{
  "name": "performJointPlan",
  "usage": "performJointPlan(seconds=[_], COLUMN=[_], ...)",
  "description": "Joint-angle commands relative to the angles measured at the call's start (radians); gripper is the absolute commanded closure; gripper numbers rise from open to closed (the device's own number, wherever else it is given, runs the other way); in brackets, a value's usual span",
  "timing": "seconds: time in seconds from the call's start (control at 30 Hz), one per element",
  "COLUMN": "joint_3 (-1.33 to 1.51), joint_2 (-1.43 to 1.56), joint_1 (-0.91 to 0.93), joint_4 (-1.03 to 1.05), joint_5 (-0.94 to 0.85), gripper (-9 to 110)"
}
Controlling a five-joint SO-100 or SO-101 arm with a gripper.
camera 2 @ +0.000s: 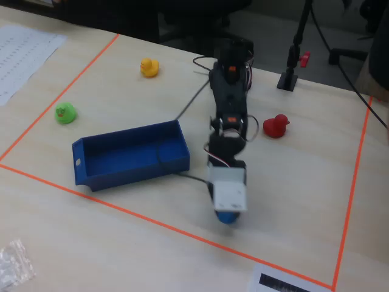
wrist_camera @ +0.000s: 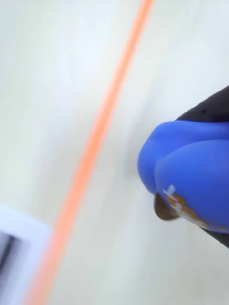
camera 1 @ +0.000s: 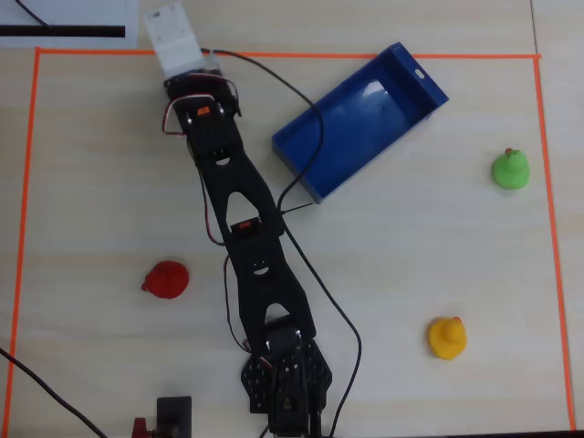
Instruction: Grasp blue duck and put it into box.
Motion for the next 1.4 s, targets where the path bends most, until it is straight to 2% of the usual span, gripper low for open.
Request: performJointPlan(seconds=[0.0,0.2,0.4,0.57,0.8,1.03,1.07,1.27,1.37], joint_3=[-0.012,0.029,0.207,0.259,0.207,0.120,0.124,0.143,0.186], joint_2=[0.364,0.612,0.661,0.580,0.318,0.156,0.152,0.181,0.249], joint_1=[0.133,0.439,0.652,0.670,0.637,0.641,0.641,0.666,0.676], joint_4=[0.120,0.431,0.480,0.385,0.224,0.192,0.186,0.221,0.262], joint_5=[0.057,0.023,-0.014,-0.006,-0.003,-0.025,-0.026,-0.077,-0.109], gripper=[101,101,101,101,101,101,99,67,65])
